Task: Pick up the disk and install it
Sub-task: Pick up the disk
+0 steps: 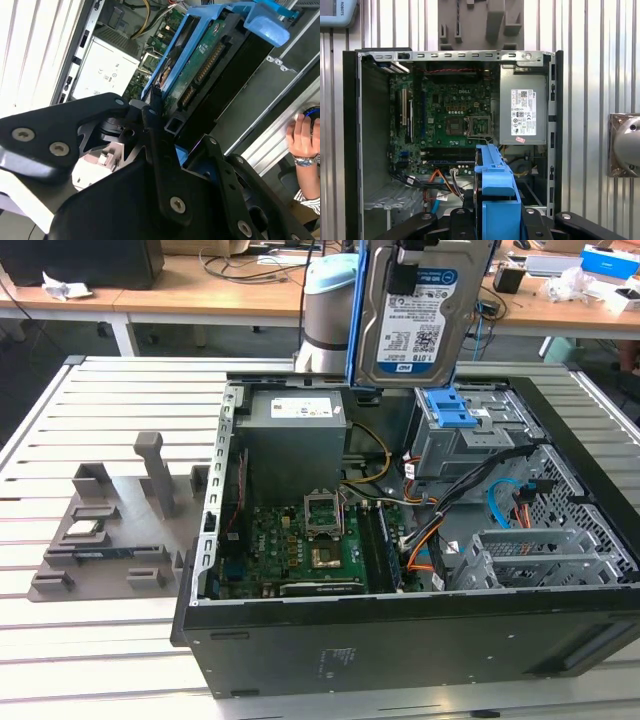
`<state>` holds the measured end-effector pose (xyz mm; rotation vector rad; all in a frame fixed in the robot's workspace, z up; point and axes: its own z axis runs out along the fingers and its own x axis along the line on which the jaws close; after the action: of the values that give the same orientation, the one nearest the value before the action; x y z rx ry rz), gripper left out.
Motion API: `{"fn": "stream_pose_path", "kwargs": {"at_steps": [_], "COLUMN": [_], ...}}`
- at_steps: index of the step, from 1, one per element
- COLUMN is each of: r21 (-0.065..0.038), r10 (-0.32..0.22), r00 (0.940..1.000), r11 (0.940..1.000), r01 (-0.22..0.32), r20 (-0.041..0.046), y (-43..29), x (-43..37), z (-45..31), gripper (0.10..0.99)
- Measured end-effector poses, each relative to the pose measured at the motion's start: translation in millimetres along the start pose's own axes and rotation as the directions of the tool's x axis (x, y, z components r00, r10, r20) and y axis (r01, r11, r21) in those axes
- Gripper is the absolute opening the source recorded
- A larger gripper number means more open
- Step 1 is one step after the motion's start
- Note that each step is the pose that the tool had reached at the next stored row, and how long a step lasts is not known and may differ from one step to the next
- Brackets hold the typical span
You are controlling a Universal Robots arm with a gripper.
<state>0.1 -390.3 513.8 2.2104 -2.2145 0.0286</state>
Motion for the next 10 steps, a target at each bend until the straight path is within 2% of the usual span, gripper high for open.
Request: {"fn": "stream_pose_path", "kwargs": {"at_steps": [10], "r21": [0.000], "r10": [0.000], "r00": [1.0000], "r11": [1.0000], "r01": [0.000], "r20": [0.0000], "y": [0.0], "x": [15.5], "z": [0.9], "gripper": [0.365]}}
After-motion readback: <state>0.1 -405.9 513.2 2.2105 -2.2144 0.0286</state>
